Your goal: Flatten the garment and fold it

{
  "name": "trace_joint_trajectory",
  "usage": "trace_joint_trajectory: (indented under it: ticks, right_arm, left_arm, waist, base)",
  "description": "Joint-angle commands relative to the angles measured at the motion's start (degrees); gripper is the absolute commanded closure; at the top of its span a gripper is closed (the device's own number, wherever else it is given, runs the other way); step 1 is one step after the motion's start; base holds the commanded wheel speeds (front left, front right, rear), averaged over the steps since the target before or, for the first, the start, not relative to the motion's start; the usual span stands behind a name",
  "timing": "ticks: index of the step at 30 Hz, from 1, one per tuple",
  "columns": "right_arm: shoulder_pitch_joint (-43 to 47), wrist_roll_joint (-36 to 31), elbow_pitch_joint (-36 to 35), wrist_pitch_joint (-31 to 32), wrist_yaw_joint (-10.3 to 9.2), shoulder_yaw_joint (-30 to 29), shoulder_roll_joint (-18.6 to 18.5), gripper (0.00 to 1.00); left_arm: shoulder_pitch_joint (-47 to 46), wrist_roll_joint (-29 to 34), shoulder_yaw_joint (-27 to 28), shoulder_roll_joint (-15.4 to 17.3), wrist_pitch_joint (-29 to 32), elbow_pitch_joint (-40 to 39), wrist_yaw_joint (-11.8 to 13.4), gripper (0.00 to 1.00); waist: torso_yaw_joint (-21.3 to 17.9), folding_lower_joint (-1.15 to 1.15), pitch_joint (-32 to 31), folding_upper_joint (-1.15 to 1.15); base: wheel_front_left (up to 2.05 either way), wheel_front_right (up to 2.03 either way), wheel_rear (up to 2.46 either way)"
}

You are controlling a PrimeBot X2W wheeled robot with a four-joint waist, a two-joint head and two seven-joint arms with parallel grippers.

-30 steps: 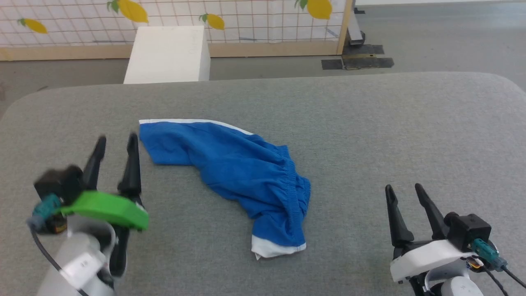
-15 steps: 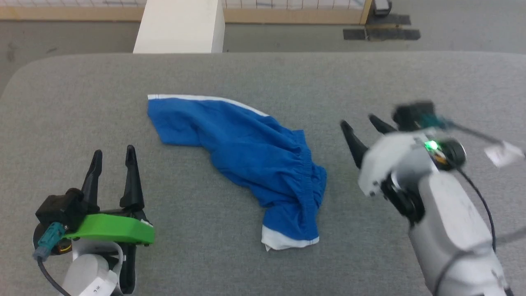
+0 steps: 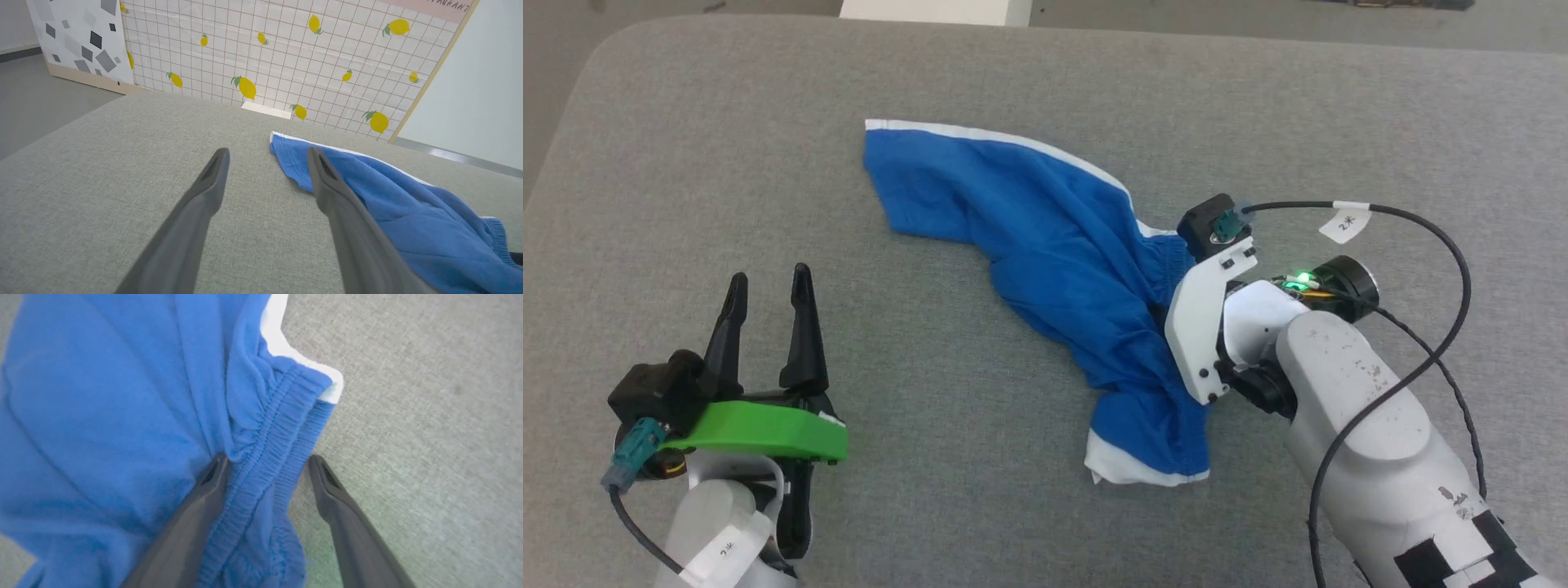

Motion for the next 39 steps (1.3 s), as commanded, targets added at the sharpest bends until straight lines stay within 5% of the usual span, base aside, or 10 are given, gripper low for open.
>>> trace_joint_trajectory:
  ticks: [1, 3, 4, 13, 21, 22, 23, 30, 35, 39]
  right_arm:
    - [2.1, -0.4, 2.1, 1.1, -0.06, 0.3, 0.0, 0.00]
    - [2.6, 0.0, 2.5, 0.7, -0.06, 0.0, 0.0, 0.60]
    - [2.7, 0.4, 2.3, -0.1, -0.06, -0.3, 0.0, 1.00]
    - [7.5, -1.0, -4.9, -10.4, -0.06, -16.6, 0.0, 1.00]
    - [21.8, -2.5, -15.2, -8.4, -0.06, -30.5, 0.0, 0.95]
    - [22.6, -1.3, -15.9, -9.0, -0.06, -30.4, 0.0, 0.56]
    - [23.4, -0.5, -16.8, -10.2, -0.06, -30.3, 0.0, 0.00]
    - [26.6, 5.9, -23.1, -27.5, -0.06, -36.1, 0.0, 0.00]
    - [28.9, 6.1, -24.4, -30.1, -0.06, -37.7, 0.0, 0.00]
    - [28.6, 6.8, -24.9, -30.6, -0.06, -37.0, 0.0, 0.00]
  left_arm:
    - [-1.0, 0.6, 0.1, -0.2, -0.3, 0.3, -0.3, 0.00]
    - [-1.2, 0.6, 0.1, -0.3, -0.3, 0.7, -0.4, 0.00]
    - [-1.2, 0.7, 0.2, -0.4, -0.3, 0.8, -0.4, 0.00]
    - [0.1, 0.2, -0.4, -0.3, -0.3, 2.2, -0.4, 0.00]
    - [2.6, 0.1, -0.9, -0.2, -0.3, 3.2, -0.5, 0.00]
    - [2.7, 0.1, -1.0, -0.3, -0.3, 3.3, -0.5, 0.00]
    - [2.8, 0.0, -1.0, -0.3, -0.3, 3.5, -0.5, 0.00]
    - [3.8, -1.3, -0.9, -0.8, -0.3, 4.3, -0.5, 0.00]
    - [0.3, -5.1, -2.1, -1.2, 3.4, 5.2, -0.5, 0.00]
    - [-7.6, -7.8, -3.1, -0.9, 13.5, 7.0, 0.1, 0.00]
  waist:
    - [1.1, 0.00, 1.0, 0.00]
    - [1.1, 0.00, 0.9, 0.00]
    - [0.9, 0.00, 0.7, 0.00]
    - [-0.7, 0.00, -3.1, 0.00]
    - [-2.6, 0.00, -5.9, 0.00]
    - [-2.7, 0.00, -6.0, 0.00]
    - [-3.0, 0.00, -6.3, 0.00]
    - [-5.1, 0.00, -8.4, 0.00]
    - [-7.9, 0.00, -7.8, 0.00]
    - [-11.2, 0.00, -5.9, 0.00]
  base:
    - [0.00, 0.00, 0.00]
    - [0.00, 0.00, 0.00]
    - [0.00, 0.00, 0.00]
    - [0.00, 0.00, 0.00]
    - [0.00, 0.00, 0.00]
    - [0.00, 0.00, 0.00]
    - [0.00, 0.00, 0.00]
    - [0.00, 0.00, 0.00]
    - [0.00, 0.00, 0.00]
    - [0.00, 0.00, 0.00]
